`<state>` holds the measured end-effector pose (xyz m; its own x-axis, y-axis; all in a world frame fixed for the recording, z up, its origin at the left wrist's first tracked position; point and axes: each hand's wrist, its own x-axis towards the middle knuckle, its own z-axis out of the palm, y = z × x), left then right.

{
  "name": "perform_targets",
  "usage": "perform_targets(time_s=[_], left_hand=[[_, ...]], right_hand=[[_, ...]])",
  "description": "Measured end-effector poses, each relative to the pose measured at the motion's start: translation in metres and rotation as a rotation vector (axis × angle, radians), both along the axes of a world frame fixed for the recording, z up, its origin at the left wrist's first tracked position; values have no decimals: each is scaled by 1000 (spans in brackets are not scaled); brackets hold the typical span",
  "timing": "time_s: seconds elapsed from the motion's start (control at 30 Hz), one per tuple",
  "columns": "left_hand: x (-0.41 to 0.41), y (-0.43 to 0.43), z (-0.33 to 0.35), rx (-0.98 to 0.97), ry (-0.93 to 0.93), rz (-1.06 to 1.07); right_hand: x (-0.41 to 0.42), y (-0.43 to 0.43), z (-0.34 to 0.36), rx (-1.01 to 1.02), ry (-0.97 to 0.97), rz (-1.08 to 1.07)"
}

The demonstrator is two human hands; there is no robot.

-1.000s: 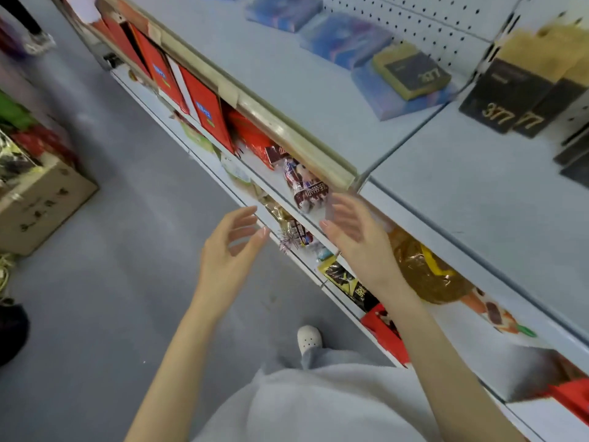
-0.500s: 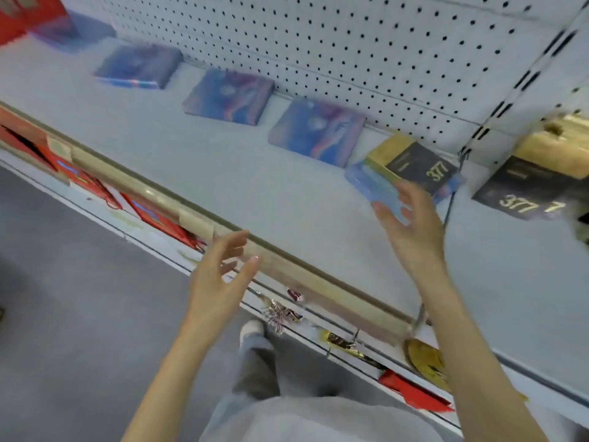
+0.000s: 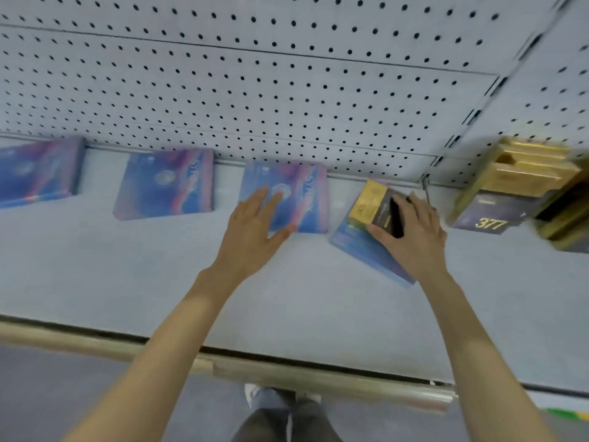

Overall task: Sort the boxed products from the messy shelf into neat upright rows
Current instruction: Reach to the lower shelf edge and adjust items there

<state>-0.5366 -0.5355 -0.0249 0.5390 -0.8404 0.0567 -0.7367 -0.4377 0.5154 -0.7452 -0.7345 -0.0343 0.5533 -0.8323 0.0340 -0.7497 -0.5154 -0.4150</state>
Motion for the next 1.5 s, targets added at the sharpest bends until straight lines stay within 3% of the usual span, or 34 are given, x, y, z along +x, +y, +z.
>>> perform_targets(time_s=[0.1,0.17,0.43,0.63,0.77,0.93,1.03,1.17,1.23,1.37,1.5], left_hand=[[4,-7,-24,257,-223,-63],[3,-4,-33,299,-297,-72],[-25,18,-23,402,-279,-51],[-87,73,-13,348,-242,-32],[-112,99,-6,297,-207,-42],[-81,90,3,-32,173,148],[-44,69,3,-98,264,228],[-23,52,-8,-50,309,164],[-24,51,-15,-91,299,157],[-27,56,-23,-181,228,145],[-26,66,-23,-211,372,123]], right_hand=[[-9,-7,7,-6,22,13],[-18,-11,8,-1,18,-11],[-36,-2,-5,144,-99,-192],[-34,5,-7,227,-186,-309],[-36,17,-6,203,-360,-306],[-39,39,-1,89,-663,-219],[-36,54,9,351,-856,-375],[-49,88,21,1068,-1224,-498],[-50,112,21,1156,-1195,-538],[-30,158,11,1019,-1016,-622],[-8,180,14,811,-915,-679]])
